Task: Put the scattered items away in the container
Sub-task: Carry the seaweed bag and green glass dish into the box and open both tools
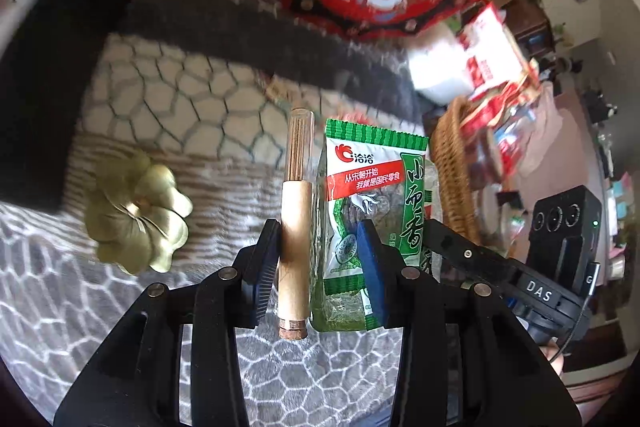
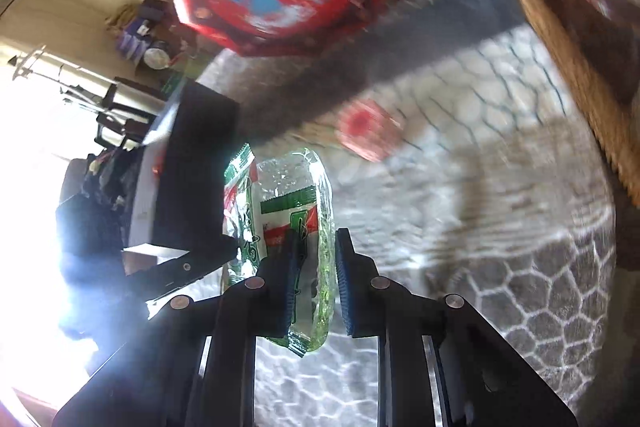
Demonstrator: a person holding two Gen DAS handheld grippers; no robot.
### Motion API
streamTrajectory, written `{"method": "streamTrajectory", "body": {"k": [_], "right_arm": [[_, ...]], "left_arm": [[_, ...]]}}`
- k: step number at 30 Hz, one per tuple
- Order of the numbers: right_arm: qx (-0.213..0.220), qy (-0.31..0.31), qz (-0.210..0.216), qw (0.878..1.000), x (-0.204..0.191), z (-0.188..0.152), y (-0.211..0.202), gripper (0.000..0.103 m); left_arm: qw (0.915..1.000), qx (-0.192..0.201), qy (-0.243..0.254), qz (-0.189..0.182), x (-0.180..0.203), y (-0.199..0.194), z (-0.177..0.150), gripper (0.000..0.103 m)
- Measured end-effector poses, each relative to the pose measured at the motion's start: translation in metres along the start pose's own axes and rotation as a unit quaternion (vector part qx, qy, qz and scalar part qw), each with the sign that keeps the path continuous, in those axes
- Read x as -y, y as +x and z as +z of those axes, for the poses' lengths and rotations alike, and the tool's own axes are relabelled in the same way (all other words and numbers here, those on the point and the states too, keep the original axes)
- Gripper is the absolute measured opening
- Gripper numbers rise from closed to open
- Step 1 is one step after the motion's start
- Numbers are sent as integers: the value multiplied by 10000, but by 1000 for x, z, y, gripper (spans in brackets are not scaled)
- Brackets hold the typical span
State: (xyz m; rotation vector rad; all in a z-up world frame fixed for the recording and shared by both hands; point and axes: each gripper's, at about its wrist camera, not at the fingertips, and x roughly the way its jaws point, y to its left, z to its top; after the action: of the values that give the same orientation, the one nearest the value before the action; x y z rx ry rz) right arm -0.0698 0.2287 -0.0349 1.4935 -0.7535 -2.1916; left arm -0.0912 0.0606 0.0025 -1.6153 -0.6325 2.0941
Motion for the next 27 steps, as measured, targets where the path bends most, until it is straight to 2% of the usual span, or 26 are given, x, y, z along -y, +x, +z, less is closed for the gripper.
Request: {"method": "streamTrajectory", "body": {"k": [7, 13, 18, 21, 27], "right_arm": [[187, -414, 54, 9990, -81, 24, -6, 17], [140, -591, 260, 9978, -142, 44, 19, 18], [-97, -647, 399, 9971, -191, 55, 71, 18], [-306, -714, 399, 9962, -216, 58, 112, 18], [-765, -829, 155, 9935, -252, 54, 195, 18]], "left_arm": [[9986, 517, -67, 22, -6, -72, 30, 37], [9954, 912, -266, 110, -40, -130, 57, 37], [9927, 1065, -535, 205, -94, -162, 79, 37], [9909, 1056, -806, 204, -142, -175, 92, 35], [9881, 864, -1214, 388, -224, -173, 104, 35]]}}
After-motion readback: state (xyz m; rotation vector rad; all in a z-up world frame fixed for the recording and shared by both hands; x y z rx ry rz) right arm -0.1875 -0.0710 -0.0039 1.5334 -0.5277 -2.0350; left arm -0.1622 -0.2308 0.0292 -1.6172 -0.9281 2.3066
